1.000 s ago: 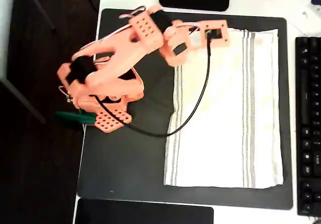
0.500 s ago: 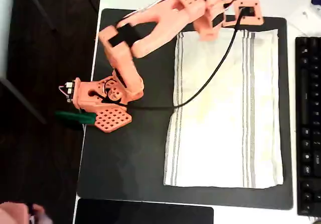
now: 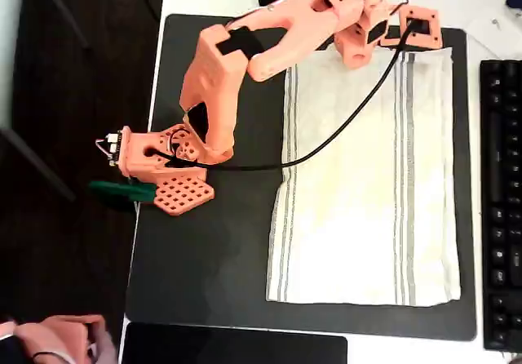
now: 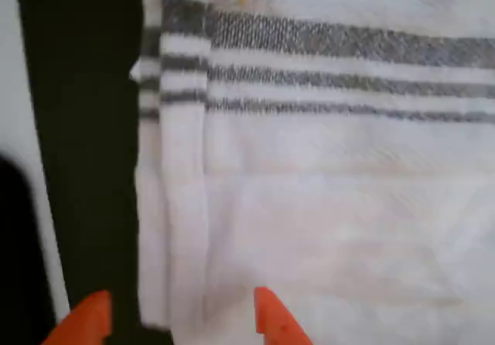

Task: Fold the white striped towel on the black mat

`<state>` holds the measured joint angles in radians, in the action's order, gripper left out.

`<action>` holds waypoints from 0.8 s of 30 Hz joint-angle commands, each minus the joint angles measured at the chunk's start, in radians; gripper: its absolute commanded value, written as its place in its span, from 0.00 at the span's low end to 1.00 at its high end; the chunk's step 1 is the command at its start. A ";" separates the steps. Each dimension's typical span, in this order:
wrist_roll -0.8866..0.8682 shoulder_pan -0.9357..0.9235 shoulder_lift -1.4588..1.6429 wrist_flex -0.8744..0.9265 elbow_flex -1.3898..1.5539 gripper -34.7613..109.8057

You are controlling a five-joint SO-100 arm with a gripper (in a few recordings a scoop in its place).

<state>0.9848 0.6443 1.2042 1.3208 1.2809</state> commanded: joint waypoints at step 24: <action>-0.078 -0.006 -0.114 0.067 -0.275 0.24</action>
<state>0.8974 0.6458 1.0017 1.3806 1.0569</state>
